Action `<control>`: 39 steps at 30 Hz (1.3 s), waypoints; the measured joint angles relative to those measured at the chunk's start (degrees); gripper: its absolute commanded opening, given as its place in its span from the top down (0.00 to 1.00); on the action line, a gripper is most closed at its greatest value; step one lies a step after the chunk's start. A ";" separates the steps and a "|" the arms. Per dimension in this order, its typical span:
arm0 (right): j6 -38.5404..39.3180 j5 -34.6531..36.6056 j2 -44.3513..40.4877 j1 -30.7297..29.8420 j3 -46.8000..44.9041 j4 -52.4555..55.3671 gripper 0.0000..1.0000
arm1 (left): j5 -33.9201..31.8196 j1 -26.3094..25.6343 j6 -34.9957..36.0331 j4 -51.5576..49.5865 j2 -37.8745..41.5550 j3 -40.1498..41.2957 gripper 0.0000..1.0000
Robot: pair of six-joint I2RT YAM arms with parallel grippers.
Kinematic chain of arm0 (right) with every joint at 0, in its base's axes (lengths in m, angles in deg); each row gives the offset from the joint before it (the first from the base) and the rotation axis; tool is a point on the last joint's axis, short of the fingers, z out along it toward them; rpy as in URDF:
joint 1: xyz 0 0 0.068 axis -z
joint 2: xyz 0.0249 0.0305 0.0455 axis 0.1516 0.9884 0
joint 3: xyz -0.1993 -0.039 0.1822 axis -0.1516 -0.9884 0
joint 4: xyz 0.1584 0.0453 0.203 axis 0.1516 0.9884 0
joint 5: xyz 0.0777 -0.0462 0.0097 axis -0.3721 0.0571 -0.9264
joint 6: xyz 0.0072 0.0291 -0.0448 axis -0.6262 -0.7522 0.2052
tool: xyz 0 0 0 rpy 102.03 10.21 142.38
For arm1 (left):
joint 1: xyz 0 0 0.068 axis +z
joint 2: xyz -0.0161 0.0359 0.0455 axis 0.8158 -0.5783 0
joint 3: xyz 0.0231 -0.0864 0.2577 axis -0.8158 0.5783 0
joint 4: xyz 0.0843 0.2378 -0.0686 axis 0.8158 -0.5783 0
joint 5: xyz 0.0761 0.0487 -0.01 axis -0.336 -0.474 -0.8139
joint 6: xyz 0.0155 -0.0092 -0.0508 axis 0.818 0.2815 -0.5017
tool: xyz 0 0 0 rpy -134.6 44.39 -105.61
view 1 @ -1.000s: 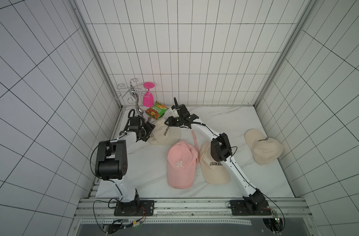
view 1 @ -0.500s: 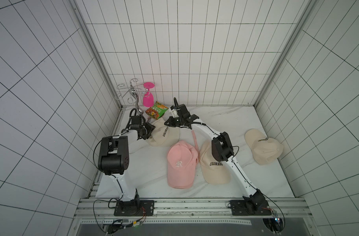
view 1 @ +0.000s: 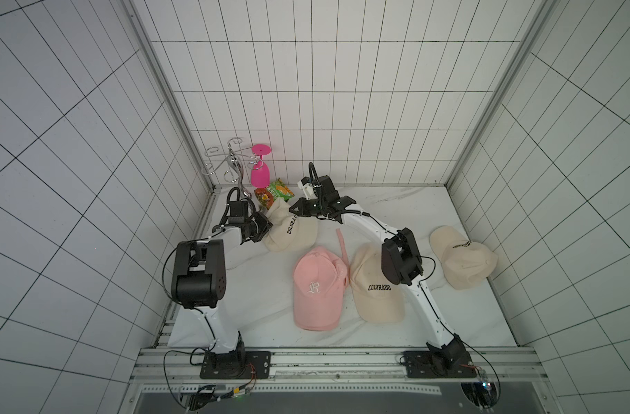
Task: Stack the baseball caps by color
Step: Pick up the baseball cap from the center of the board, then place the baseball cap on the baseball cap.
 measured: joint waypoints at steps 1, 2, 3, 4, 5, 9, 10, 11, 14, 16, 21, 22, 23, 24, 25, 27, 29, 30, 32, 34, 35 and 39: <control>-0.07 0.61 -2.08 0.00 -2.62 -0.74 1.00 | 0.17 -0.02 0.31 -0.31 1.53 -0.02 1.00; -0.24 1.27 -4.22 0.02 -5.18 -1.57 1.00 | 0.35 -0.15 0.72 -0.59 3.17 -0.02 1.00; -0.37 2.10 -6.62 0.02 -7.93 -2.47 1.00 | 0.52 -0.42 1.20 -0.87 5.14 -0.07 1.00; -0.50 2.99 -9.53 0.00 -11.08 -3.67 1.00 | 0.63 -0.85 1.77 -1.14 7.28 -0.33 1.00; -0.66 3.82 -12.13 0.00 -13.53 -4.63 1.00 | 0.76 -1.27 2.40 -1.29 8.94 -0.63 1.00; -1.29 7.72 -23.85 -0.04 -23.26 -9.68 1.00 | 0.83 -4.37 5.79 -2.34 16.44 -3.30 1.00; -1.46 8.70 -26.75 -0.02 -25.42 -10.84 1.00 | 0.79 -5.49 6.86 -2.80 17.90 -4.37 1.00; -1.68 9.70 -29.55 0.02 -27.63 -12.07 1.00 | 0.70 -6.54 7.78 -3.28 19.17 -5.40 1.00; -2.58 13.00 -37.92 0.00 -34.60 -14.78 1.00 | 0.04 -10.73 10.62 -4.52 22.21 -8.35 1.00; -3.10 15.76 -43.93 -0.04 -40.26 -16.33 1.00 | -0.83 -14.93 12.61 -5.07 23.89 -9.92 1.00; -4.35 23.82 -59.58 -0.09 -55.32 -17.35 1.00 | -2.62 -24.72 15.15 -6.43 25.51 -11.74 1.00; -4.74 25.55 -63.06 -0.17 -58.36 -17.27 1.00 | -3.21 -26.53 15.43 -6.69 25.49 -11.98 1.00; -5.09 27.23 -66.20 -0.24 -60.81 -16.74 1.00 | -3.50 -28.04 15.61 -6.91 25.44 -12.02 1.00; -5.57 28.92 -69.75 -0.35 -63.45 -16.28 1.00 | -4.17 -29.92 15.82 -7.15 25.33 -12.13 1.00; -6.29 30.80 -73.44 -0.44 -66.10 -15.78 1.00 | -4.90 -31.89 16.04 -7.21 25.05 -12.31 1.00; -7.85 34.16 -80.50 -0.44 -70.64 -14.38 1.00 | -6.14 -35.47 16.11 -6.99 24.22 -12.57 1.00; -9.97 37.57 -87.76 -0.46 -75.14 -12.72 1.00 | -7.28 -38.56 16.11 -6.80 23.10 -12.57 1.00; -10.95 39.04 -91.14 -0.48 -77.09 -11.82 1.00 | -7.56 -39.98 16.06 -6.54 22.34 -12.57 1.00; -12.59 41.59 -97.46 -0.48 -80.61 -9.25 1.00 | -8.11 -43.10 15.98 -5.55 20.41 -12.63 1.00; -13.94 44.26 -103.10 -0.72 -83.78 -6.29 1.00 | -8.98 -46.03 15.91 -4.52 18.12 -12.68 1.00; -14.51 45.31 -105.11 -0.74 -85.09 -4.63 1.00 | -9.35 -47.06 15.93 -4.22 17.18 -12.68 1.00; -16.74 48.15 -111.16 -0.74 -89.99 0.72 1.00 | -11.67 -50.14 15.96 -3.50 13.53 -12.63 1.00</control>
